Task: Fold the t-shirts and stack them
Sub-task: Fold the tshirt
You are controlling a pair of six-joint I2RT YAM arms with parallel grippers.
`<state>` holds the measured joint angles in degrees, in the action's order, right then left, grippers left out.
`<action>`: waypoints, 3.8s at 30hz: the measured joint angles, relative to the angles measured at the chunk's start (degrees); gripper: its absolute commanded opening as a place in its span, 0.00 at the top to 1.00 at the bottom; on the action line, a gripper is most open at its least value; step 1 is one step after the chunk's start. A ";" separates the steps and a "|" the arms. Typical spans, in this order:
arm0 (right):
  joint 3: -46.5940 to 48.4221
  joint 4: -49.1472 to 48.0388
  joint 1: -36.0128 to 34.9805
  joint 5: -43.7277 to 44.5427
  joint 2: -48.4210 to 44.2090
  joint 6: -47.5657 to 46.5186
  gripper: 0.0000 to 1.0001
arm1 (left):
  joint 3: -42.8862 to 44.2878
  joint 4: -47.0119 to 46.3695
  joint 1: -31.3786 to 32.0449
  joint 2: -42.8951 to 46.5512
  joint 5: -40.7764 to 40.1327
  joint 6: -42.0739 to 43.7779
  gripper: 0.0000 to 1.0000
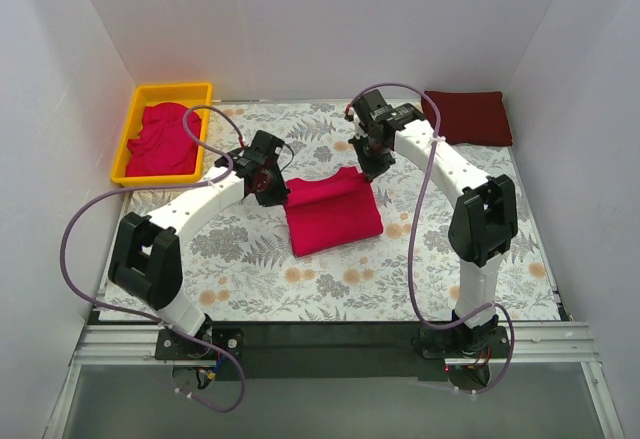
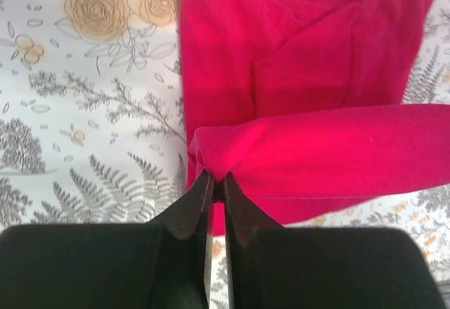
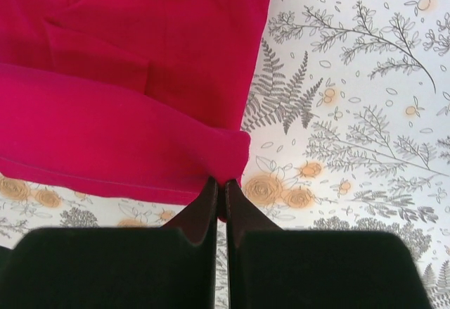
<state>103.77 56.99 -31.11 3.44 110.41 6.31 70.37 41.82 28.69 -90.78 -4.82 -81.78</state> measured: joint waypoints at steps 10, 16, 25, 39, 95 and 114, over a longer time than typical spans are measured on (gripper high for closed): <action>-4.98 -10.51 2.95 -2.12 4.94 -0.55 0.99 | 1.09 -6.80 -1.73 -10.88 0.09 1.38 1.00; -9.84 -16.13 3.74 -2.89 5.60 -0.57 0.99 | 1.79 -7.61 -1.84 -12.66 -0.92 0.83 1.00; -12.94 -21.90 4.00 -3.61 5.57 -0.55 0.99 | 0.48 -8.76 -1.86 -11.96 -2.23 -0.59 1.00; -16.26 -26.82 4.15 -4.44 4.37 -0.24 0.99 | -2.47 -10.58 -1.86 -10.32 -3.21 -2.95 1.00; -25.33 -61.79 9.90 -35.98 8.55 11.02 0.65 | -2.75 -27.54 -5.09 -15.12 -1.44 -0.26 0.62; -31.98 -82.97 19.23 -51.01 14.80 28.33 0.64 | 1.55 -34.51 -11.69 -22.14 10.73 -1.07 0.36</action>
<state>71.79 -25.98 -11.88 -47.57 125.21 34.63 71.92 7.31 16.99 -112.92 5.91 -82.85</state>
